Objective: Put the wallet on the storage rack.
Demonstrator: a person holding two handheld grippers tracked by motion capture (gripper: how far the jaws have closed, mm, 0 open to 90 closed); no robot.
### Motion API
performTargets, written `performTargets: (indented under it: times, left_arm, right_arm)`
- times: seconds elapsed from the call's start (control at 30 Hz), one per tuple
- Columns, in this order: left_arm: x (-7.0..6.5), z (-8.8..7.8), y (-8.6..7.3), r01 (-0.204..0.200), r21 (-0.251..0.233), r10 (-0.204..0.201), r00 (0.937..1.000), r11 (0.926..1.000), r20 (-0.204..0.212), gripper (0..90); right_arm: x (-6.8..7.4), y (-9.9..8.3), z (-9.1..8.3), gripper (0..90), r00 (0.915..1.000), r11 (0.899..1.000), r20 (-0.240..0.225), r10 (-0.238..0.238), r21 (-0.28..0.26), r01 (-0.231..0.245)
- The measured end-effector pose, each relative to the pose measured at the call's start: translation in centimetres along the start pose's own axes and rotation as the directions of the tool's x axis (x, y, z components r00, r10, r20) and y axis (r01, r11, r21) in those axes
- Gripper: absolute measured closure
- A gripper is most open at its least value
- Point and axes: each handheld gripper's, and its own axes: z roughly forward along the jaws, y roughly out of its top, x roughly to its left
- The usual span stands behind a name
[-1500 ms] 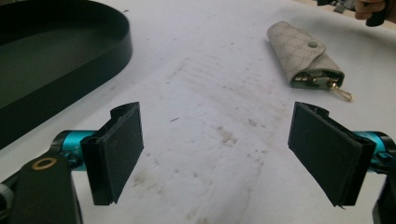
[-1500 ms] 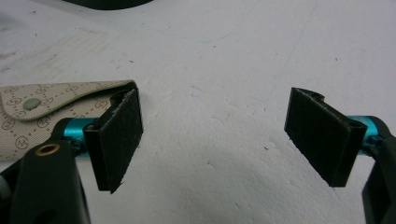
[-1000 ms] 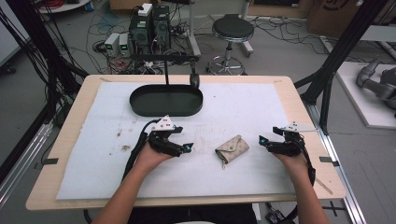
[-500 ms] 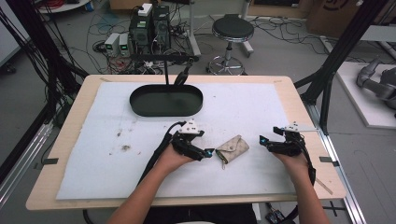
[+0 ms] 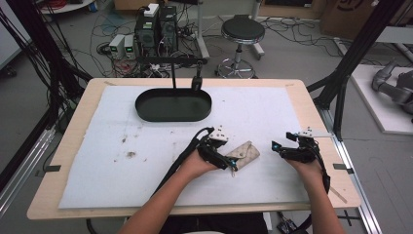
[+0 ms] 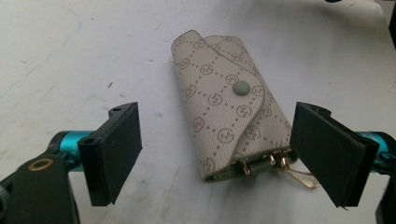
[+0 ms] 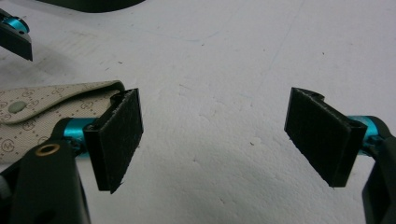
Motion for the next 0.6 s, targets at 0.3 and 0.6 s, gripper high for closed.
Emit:
performTargets:
  times: [0.3, 0.6]
  left_arm:
    - [-0.7, 1.9, 0.4, -0.001, 0.036, 0.001, 1.0, 0.9994, 0.004, 16.4]
    - [-2.1, 3.8, 0.4, -0.054, 0.117, 0.058, 0.9977, 0.9916, -0.035, 15.3]
  right_arm:
    - [-0.3, -0.4, -0.3, 19.9, 1.0, 1.0, 0.008, 0.003, 0.003, -0.003]
    - [-0.4, -0.8, -0.8, 19.9, 0.9999, 1.0, 0.015, 0.005, 0.007, -0.005]
